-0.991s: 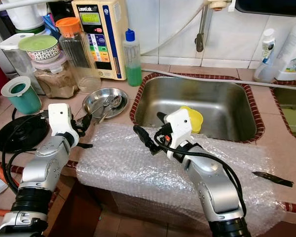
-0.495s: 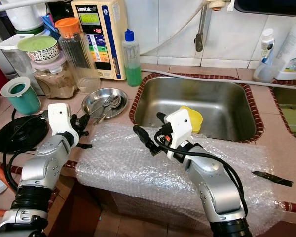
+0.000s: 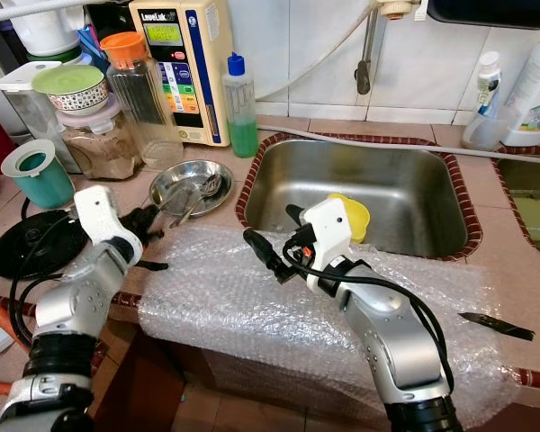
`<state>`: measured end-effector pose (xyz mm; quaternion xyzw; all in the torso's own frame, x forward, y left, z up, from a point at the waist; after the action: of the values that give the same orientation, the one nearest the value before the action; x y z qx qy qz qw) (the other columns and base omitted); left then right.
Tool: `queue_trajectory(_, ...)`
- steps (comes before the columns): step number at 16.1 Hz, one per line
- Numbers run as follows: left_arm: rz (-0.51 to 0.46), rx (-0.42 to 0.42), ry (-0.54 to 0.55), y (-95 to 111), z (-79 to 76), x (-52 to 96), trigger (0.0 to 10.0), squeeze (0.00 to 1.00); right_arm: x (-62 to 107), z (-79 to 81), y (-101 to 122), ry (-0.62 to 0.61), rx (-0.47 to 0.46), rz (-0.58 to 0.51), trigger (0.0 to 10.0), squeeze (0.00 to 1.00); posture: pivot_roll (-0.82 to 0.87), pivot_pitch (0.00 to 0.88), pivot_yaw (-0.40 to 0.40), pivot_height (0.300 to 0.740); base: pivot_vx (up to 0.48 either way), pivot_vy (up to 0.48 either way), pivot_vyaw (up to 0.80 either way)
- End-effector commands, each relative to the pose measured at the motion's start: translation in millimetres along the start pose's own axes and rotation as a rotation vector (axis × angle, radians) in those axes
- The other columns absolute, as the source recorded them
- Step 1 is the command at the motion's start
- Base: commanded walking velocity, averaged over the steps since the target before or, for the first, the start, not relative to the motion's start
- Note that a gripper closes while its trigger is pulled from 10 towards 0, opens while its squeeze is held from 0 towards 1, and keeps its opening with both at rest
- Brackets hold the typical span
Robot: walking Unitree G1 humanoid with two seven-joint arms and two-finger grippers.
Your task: Kitchen organization
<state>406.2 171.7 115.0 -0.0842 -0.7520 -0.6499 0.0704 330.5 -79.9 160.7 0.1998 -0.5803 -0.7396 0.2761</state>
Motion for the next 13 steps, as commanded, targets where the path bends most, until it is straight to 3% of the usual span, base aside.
queue_trajectory(1,-0.007,-0.009,0.009,5,3.0,-0.9,0.0,0.00,-2.2,0.3,2,0.005,0.005,0.001,10.0,0.17,0.04,0.000,0.111,0.740,0.000,0.000,0.00)
queue_trajectory(3,-0.050,0.025,0.010,15,3.3,-0.7,0.0,0.00,-2.2,-2.2,2,-0.006,0.005,-0.001,10.0,0.02,0.04,0.000,0.113,0.740,0.000,0.000,0.00)
queue_trajectory(4,-0.077,0.053,-0.008,20,0.2,-0.2,0.0,0.00,-2.2,-5.6,0,-0.022,0.002,0.000,10.0,0.00,0.04,0.000,0.113,0.740,0.000,0.000,0.00)
queue_trajectory(11,-0.128,0.208,-0.020,31,-0.2,1.8,0.0,0.00,-2.7,-8.5,0,-0.033,0.006,-0.002,10.0,0.00,0.04,0.000,0.111,0.740,0.000,0.000,0.00)
queue_trajectory(13,-0.201,0.305,-0.060,47,-3.8,4.2,0.0,0.00,-3.6,-9.5,-1,-0.038,0.005,0.001,10.0,0.00,0.04,0.000,0.108,0.740,0.000,0.000,0.00)
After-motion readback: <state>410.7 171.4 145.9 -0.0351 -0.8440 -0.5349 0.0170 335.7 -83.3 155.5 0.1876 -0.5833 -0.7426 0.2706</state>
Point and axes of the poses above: a point about 5 cm out from each wrist's last joint towards the gripper, its own x axis pointing back from the gripper into the wrist, its own y axis along the axis of the wrist's last joint, z = x × y, the point moved 6 cm from there along -x, pointing out of the wrist towards the gripper, and after that the axes turned 14 degrees about -x, right-handed, at the moved point
